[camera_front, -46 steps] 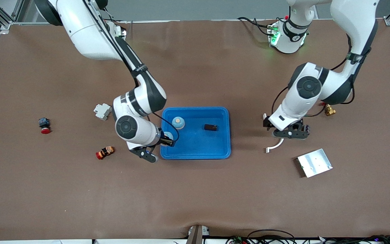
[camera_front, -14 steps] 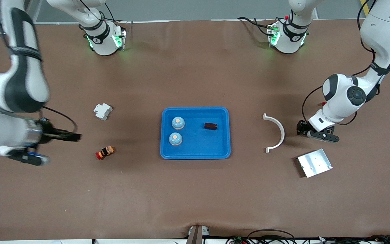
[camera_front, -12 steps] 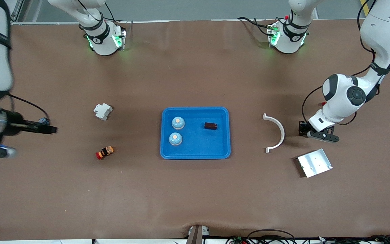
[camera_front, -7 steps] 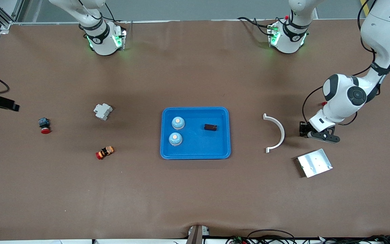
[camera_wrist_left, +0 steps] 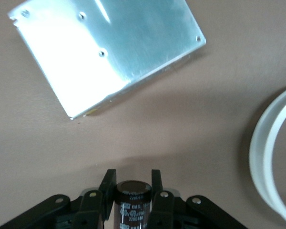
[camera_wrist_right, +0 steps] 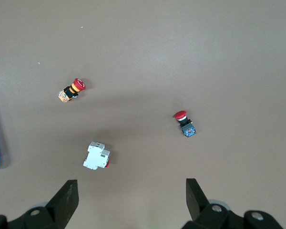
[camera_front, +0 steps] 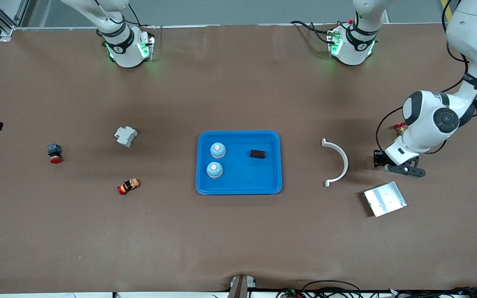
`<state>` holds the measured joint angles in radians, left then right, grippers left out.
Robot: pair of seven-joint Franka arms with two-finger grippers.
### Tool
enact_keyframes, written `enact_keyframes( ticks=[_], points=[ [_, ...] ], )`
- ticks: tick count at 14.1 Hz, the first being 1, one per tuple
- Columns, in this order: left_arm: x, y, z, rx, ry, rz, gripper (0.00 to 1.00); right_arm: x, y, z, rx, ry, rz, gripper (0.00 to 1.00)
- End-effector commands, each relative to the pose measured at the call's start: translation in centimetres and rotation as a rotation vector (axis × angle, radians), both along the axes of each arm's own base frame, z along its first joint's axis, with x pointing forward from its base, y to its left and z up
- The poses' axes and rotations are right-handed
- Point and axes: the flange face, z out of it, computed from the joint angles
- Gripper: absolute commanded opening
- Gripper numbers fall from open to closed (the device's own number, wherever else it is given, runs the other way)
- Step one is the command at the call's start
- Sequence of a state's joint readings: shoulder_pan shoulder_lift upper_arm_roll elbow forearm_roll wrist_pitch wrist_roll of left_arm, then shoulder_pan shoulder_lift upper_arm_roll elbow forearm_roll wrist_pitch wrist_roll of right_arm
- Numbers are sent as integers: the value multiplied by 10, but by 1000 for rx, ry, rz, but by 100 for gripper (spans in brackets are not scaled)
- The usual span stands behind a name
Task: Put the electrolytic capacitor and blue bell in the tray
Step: 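Carry the second capacitor into the tray and open the left gripper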
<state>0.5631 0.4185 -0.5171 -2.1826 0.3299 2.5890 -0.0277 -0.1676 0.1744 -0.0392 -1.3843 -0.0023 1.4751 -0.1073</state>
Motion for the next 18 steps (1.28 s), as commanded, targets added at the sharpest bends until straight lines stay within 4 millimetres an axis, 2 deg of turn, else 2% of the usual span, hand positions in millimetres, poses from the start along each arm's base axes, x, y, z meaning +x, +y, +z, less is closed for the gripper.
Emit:
enact_keyframes(
  ticks=[1,4,7,8,11,13,15,18],
  points=[
    [14,-35,36,18,33,161,0,-7,8,7,-23,-2,25,100],
    [30,-82,71,-32,15,458,0,-5,10,7,-27,-17,33,100],
    [35,-126,94,-86,5,614,0,-6,9,8,-47,-16,50,100],
    [37,-143,99,-106,5,666,0,-6,9,9,-47,-17,51,100],
    [37,-213,106,-164,22,779,0,-7,15,10,-39,-14,59,100],
    [32,-257,106,-192,42,844,0,-6,46,16,-40,-26,105,100],
    [33,-290,113,-229,52,911,0,-8,48,17,-38,-22,105,100],
    [31,-316,124,-266,69,1081,0,-7,47,16,-32,-22,101,100]
  ],
)
